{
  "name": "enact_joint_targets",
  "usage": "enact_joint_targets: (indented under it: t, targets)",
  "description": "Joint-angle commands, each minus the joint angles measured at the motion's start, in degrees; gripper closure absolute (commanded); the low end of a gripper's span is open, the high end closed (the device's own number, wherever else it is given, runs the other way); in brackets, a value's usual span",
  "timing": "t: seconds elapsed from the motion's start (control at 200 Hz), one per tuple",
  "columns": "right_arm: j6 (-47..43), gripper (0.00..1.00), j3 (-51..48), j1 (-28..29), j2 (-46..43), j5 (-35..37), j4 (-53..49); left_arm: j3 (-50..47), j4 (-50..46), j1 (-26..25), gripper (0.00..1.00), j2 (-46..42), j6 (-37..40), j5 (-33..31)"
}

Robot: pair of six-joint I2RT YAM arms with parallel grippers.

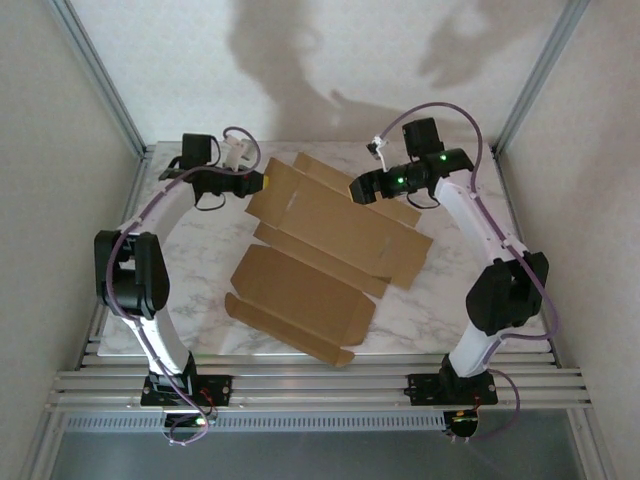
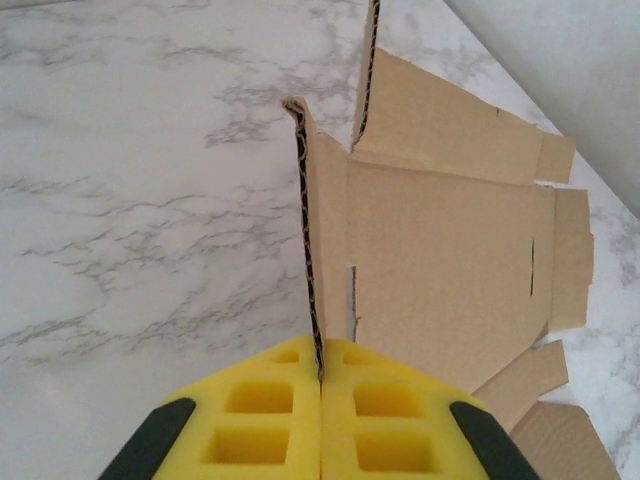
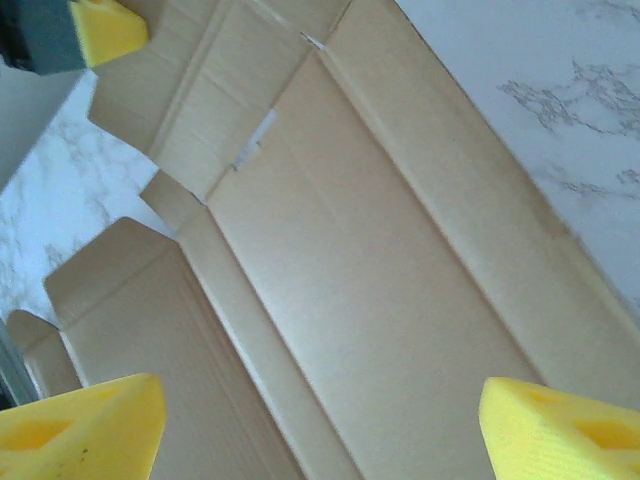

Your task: Fold the paper box

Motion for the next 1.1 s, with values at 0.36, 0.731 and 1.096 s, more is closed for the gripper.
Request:
enact_joint_targets:
  t: [0.36,0.731,1.096]
  targets:
    - [-7.0,0.21,13.75,-1.47,11.28,0.38,-9.8,-3.68,2.0,-1.44,0.93,-4.21,5.11,5.57]
    - [-7.44,0.22,14.8,-1.73,16.7,-3.94,-11.06,-4.75,3.74,-1.44,0.93,-5.24,4.66,6.47]
    - [-7.27,0.31,14.29,-1.52,17.44,-7.32,-11.61,-5.61,5.3,-1.47,0.93,-5.52,4.09,5.51]
